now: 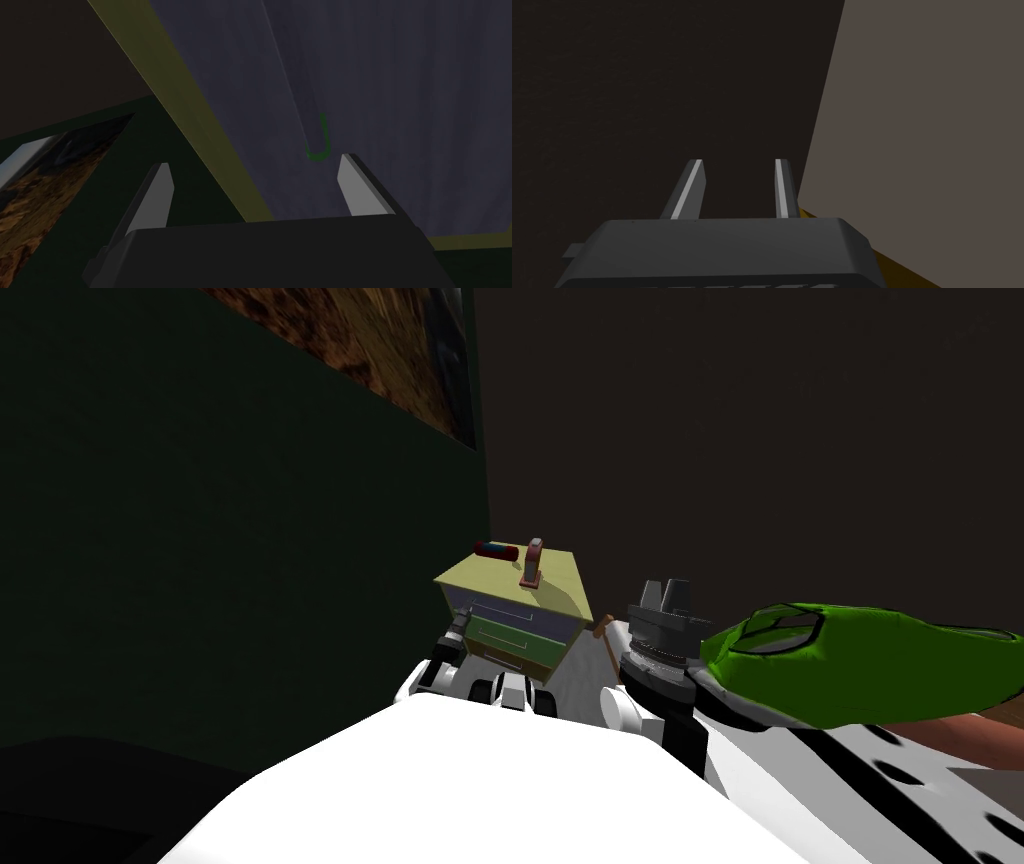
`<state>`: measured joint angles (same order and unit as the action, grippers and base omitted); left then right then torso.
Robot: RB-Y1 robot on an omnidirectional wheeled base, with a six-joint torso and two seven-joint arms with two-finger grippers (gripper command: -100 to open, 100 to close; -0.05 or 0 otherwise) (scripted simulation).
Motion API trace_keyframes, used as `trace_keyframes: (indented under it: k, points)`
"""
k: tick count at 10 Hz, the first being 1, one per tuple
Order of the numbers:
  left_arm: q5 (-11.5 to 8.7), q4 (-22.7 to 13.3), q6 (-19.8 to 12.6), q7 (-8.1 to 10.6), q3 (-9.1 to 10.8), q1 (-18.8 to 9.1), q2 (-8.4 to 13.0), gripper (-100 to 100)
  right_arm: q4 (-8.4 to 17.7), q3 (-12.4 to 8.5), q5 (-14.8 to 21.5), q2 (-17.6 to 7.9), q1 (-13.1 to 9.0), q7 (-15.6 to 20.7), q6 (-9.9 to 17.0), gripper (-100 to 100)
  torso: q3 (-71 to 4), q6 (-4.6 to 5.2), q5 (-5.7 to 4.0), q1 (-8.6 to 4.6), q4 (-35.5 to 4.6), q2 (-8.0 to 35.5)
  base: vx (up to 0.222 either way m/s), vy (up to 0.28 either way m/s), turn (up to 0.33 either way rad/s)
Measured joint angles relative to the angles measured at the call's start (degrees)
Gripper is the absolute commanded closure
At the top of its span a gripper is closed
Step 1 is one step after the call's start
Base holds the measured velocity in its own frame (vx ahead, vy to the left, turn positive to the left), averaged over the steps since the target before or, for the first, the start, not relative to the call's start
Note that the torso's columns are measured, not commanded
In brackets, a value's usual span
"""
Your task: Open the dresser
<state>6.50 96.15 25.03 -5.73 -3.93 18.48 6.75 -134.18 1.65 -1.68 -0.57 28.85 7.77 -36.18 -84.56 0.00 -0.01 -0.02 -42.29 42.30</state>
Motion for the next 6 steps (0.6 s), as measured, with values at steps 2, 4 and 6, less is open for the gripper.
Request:
trace_keyframes:
  k: [2, 4, 6]
  points:
    - [0.4, -2.4, -0.2, -0.28, -0.37, -0.8, 0.2, -100, 0.0, 0.0, 0.0, 0.0, 0.0, 0.0, 0.0, 0, 0.0, 0.00, 0.01, 0.02, 0.0, 0.0, 0.003, 0.030, -0.042]
    - [0.9, -5.2, -0.1, -0.73, -0.90, -1.6, 0.3, -100, 0.0, 0.0, 0.0, 0.0, 0.0, 0.0, 0.0, 0, 0.0, 0.00, 0.01, 0.03, 0.0, 0.0, 0.003, 0.031, -0.051]
    - [1.2, -6.4, 0.1, -1.00, -1.17, -1.7, 0.4, -100, 0.0, 0.0, 0.0, 0.0, 0.0, 0.0, 0.0, 0, 0.0, -0.01, -0.01, -0.04, 0.0, 0.0, 0.029, 0.006, -0.014]
